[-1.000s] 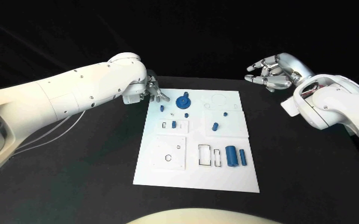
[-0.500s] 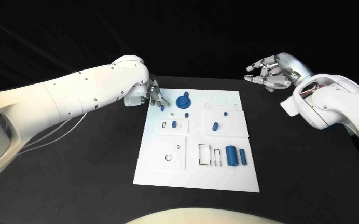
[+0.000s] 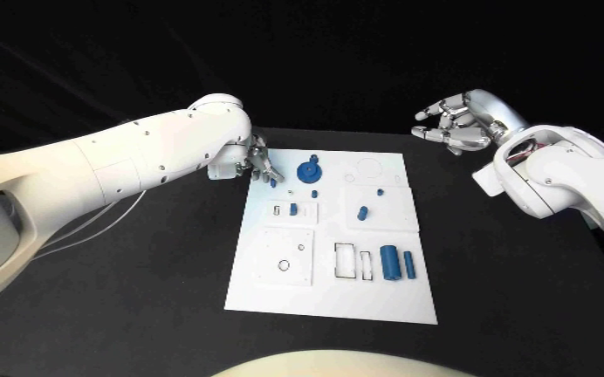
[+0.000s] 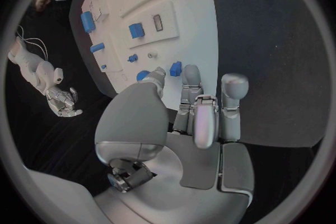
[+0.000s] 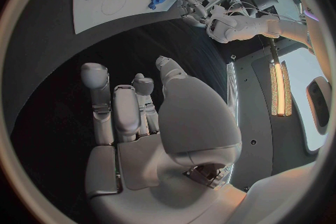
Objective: Assemble the parts on the task board
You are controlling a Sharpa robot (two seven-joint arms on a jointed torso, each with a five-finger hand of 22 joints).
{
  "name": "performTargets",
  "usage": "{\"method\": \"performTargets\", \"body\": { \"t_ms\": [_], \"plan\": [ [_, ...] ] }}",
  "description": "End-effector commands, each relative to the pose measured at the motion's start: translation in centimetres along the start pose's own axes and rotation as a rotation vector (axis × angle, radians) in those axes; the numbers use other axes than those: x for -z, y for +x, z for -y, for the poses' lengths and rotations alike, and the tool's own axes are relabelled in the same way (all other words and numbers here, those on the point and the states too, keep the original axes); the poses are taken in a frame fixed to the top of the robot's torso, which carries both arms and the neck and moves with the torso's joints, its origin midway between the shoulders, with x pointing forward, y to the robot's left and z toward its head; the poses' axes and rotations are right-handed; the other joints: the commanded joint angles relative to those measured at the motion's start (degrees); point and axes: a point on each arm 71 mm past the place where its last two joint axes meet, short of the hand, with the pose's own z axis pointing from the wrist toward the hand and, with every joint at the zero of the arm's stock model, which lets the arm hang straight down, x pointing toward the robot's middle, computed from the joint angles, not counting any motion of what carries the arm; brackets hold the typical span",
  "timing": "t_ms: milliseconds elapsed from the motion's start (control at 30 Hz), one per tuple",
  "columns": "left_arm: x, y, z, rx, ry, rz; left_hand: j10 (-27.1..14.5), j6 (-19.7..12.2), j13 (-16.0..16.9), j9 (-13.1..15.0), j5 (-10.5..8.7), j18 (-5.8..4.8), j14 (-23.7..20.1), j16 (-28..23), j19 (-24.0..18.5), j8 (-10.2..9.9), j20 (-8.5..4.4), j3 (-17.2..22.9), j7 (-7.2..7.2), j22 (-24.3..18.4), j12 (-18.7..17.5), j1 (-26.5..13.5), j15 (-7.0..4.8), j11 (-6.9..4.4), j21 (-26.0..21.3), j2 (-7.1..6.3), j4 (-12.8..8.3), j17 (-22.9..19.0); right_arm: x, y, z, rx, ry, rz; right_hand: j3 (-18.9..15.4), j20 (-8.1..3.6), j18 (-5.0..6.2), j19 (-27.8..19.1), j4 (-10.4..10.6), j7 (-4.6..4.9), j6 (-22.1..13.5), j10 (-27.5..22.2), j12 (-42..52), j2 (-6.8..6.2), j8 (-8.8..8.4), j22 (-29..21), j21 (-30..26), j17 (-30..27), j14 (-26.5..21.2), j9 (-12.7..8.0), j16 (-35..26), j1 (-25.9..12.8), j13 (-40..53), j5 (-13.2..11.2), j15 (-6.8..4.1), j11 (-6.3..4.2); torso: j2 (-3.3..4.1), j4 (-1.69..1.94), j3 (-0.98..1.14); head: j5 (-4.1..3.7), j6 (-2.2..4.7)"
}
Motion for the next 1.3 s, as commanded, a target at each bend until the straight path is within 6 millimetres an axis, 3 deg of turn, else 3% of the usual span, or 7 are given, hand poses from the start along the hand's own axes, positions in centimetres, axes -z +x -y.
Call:
{"method": "performTargets", "body": {
  "t_ms": [33,333,1000,1300],
  "plan": [
    [-0.05,0.09,0.19,-0.012,0.002,-0.012,-0.37,0.19,-0.11,-0.22,0.22,0.92,3.39,-0.09,0.03,-0.28,0.39,-0.31,0.12,0.06,0.14,0.49,0.29,0.00,-0.25,0.58,-0.14,7.58,0.01,0.12,-0.12,0.005,-0.011,-0.012,0.09,0.06,1.02,0.41,0.27,-0.03,0.51,0.10,0.18,-0.01,0.27,-0.04,-0.30,0.06,0.37,-0.08,-0.29,-0.52,0.05,-0.05,-0.04,-0.39,0.04,-0.01,-0.03,-0.10,-0.02],
    [-0.10,0.03,0.30,0.005,0.006,-0.005,-0.45,0.33,-0.46,-1.00,0.25,0.93,3.43,-0.02,0.05,-0.21,0.40,-0.01,0.08,0.13,0.33,2.52,0.25,-0.05,-0.21,2.21,-0.25,7.66,0.00,0.13,-0.12,0.005,-0.010,-0.012,0.15,0.05,1.03,0.44,0.27,-0.03,0.51,0.16,0.27,0.09,0.29,-0.05,-0.35,0.08,0.39,-0.09,-0.30,-0.38,0.11,0.08,-0.06,-0.41,0.00,0.06,0.00,-0.18,-0.17],
    [-0.23,0.02,0.43,0.012,0.007,-0.014,-0.38,0.57,-0.81,-1.59,0.26,0.88,3.52,0.14,0.22,0.00,0.38,0.17,-0.08,0.44,0.47,4.54,0.14,-0.20,-0.04,2.95,-0.43,7.86,-0.01,0.17,-0.17,0.005,-0.012,-0.013,0.20,0.04,1.04,0.44,0.26,-0.04,0.51,0.19,0.32,0.16,0.31,-0.08,-0.42,0.05,0.39,-0.09,-0.35,-0.27,0.14,0.19,-0.07,-0.42,0.01,0.00,-0.02,-0.24,-0.42],
    [-0.34,-0.03,0.53,0.012,0.004,-0.010,-0.44,0.52,-1.57,-2.46,0.40,0.86,3.60,0.26,0.28,0.28,0.22,1.87,-0.34,0.60,0.31,9.07,-0.10,-0.46,0.05,4.56,-1.03,8.00,0.03,0.16,-0.17,0.005,-0.012,-0.013,0.24,0.03,1.03,0.47,0.25,-0.05,0.51,0.19,0.34,0.20,0.33,-0.07,-0.42,0.04,0.40,-0.10,-0.37,-0.17,0.14,0.32,-0.08,-0.43,0.01,0.06,0.00,-0.36,-0.54]
  ]
}}
